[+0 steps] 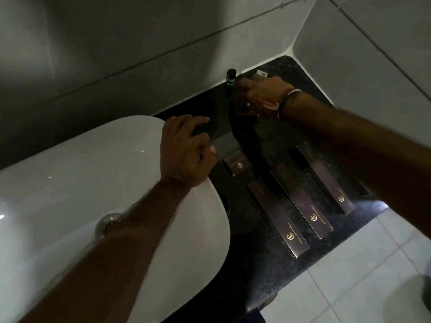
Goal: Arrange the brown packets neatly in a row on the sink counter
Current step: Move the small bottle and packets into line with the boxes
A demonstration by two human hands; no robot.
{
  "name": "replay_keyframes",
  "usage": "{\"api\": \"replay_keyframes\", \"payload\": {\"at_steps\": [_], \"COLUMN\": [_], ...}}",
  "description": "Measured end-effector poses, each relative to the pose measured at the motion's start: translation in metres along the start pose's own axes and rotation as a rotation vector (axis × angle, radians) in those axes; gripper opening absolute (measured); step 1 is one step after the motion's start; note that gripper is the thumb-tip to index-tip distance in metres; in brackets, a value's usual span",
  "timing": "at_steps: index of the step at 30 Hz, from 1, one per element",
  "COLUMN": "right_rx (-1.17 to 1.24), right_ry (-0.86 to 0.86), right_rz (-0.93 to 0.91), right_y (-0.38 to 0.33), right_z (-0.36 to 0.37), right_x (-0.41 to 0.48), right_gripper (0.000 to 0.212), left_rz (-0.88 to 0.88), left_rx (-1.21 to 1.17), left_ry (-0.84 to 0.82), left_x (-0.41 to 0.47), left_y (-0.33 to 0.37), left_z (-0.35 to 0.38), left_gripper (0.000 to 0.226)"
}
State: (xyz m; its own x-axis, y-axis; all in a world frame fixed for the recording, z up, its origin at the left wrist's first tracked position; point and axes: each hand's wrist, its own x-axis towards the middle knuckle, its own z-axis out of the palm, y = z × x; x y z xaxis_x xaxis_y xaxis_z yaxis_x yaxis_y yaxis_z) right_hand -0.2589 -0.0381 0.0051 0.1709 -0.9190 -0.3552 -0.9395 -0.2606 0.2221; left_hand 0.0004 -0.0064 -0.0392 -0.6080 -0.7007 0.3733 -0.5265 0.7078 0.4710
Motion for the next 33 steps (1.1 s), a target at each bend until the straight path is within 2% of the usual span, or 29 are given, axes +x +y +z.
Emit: {"api": "replay_keyframes", "payload": {"at_steps": [3, 5, 11, 13, 16, 19, 26, 30, 33], "right_rx": [-0.088, -0.072, 0.233, 0.332, 0.372, 0.412, 0.356, 0.370, 0.385], "right_ry": [-0.124, -0.123, -0.124, -0.100, -0.021, 0.064, 0.112, 0.078, 0.050], "right_rz": [-0.040, 0.002, 0.333, 0.439, 0.540, 0.541, 0.490, 0.437, 0.439], "right_y": [-0.005, -0.008, -0.013, -0.023, -0.041, -0.053, -0.049, -0.048, -0.049], "right_z": [0.003, 0.005, 0.026, 0.041, 0.066, 0.078, 0.076, 0.077, 0.081], "right_x": [-0.002, -0.008, -0.046, -0.062, -0.081, -0.092, -0.092, -0.094, -0.095], "right_gripper": [0.050, 0.049, 0.066, 0.066, 0.075, 0.081, 0.088, 0.067, 0.065], "left_rz": [-0.002, -0.002, 0.000, -0.004, 0.010, 0.000, 0.003, -0.007, -0.008], "left_rx": [-0.004, 0.004, -0.003, -0.002, -0.003, -0.017, -0.010, -0.007, -0.007], "left_ry": [0.000, 0.003, 0.023, 0.019, 0.035, 0.033, 0.023, 0.012, 0.010], "left_x": [0.000, 0.000, 0.000, 0.000, -0.001, -0.001, -0.001, -0.001, -0.001], "left_y": [-0.001, -0.001, -0.005, -0.005, -0.004, -0.004, -0.003, -0.004, -0.003], "left_z": [0.000, 0.000, 0.002, 0.002, 0.002, 0.003, 0.002, 0.001, 0.001], "left_gripper": [0.032, 0.032, 0.031, 0.032, 0.033, 0.033, 0.032, 0.033, 0.033]}}
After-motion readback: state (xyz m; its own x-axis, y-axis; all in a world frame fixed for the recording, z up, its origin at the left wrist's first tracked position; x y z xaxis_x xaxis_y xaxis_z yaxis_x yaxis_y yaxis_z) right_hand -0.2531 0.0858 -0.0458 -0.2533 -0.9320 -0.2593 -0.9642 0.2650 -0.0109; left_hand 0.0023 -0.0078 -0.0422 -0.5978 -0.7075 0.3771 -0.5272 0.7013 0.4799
